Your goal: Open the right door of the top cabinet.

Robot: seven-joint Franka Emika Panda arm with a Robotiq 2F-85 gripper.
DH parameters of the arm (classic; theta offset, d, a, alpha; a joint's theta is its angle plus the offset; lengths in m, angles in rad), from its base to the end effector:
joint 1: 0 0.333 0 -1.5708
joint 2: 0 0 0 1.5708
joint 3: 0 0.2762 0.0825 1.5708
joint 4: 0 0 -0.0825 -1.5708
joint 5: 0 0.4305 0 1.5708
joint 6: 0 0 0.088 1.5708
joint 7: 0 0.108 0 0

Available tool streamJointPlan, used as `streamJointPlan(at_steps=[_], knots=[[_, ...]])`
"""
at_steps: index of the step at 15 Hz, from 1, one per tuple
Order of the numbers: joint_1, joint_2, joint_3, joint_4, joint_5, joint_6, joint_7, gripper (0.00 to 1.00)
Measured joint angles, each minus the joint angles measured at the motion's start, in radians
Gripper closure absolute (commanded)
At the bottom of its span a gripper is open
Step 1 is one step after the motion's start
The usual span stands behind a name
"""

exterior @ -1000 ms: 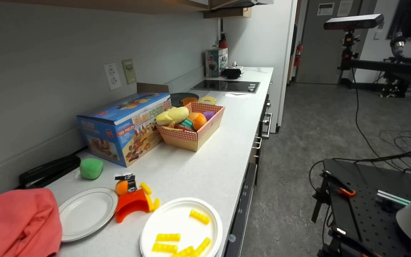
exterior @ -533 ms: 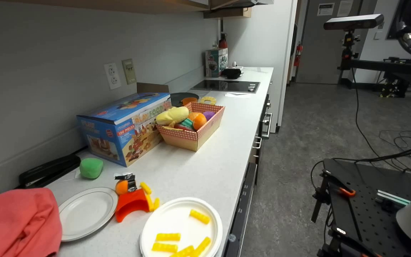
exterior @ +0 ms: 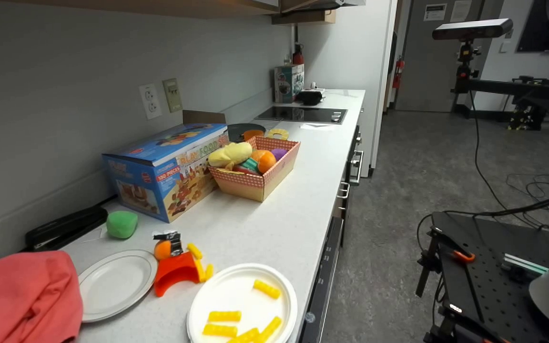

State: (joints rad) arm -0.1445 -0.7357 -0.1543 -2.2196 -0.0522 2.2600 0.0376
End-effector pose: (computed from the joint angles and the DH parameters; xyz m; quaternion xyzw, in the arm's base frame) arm 0.4136 -0.1498 0.6926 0.9146 -0.1485 0.3756 0.0187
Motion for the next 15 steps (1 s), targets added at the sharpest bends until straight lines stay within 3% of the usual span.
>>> streamJointPlan(at_steps=[3,10,15], knots=[[0.042,0.008,-0.001,0.032,0.014,0.002,-0.047,0.00],[0.072,0.137,-0.026,0.099,0.022,0.205,-0.097,0.00],[0.071,0.211,-0.024,0.139,0.027,0.281,-0.084,0.00]])
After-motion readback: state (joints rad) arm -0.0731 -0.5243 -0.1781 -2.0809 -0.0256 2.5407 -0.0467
